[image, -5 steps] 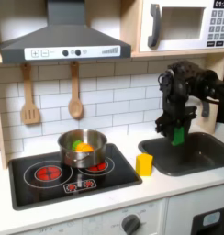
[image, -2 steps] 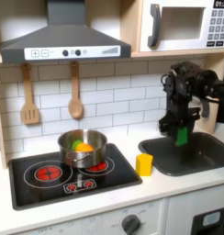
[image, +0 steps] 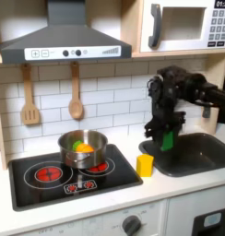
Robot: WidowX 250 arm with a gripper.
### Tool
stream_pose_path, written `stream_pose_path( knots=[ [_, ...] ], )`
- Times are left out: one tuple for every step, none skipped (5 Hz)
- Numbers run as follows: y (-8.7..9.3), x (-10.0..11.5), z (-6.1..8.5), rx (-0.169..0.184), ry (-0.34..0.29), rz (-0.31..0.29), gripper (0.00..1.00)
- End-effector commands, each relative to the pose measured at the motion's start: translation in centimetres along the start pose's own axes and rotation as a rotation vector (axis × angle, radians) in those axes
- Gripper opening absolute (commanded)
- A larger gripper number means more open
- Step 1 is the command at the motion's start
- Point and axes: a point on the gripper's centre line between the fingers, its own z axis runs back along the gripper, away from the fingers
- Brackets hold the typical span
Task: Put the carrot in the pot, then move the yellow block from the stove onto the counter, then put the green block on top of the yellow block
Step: 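Put the green block on top of the yellow block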
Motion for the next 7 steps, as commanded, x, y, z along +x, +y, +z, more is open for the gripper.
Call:
stream_pose_path(
  knots=[
    [2.9,0.6,0.3,0.029,-0.018,0.044,0.0],
    [4.2,0.6,0.1,0.043,-0.021,0.062,0.0],
    [5.2,0.4,-0.4,0.063,-0.014,0.069,0.0],
    [5.4,0.5,-0.2,0.08,-0.03,0.052,0.0],
    [5.3,0.2,-0.5,0.073,-0.019,0.052,0.0],
    [4.8,-0.2,-0.8,0.063,-0.008,0.044,0.0],
    [4.9,-0.3,-1.1,0.061,0.003,0.06,0.0]
  ],
)
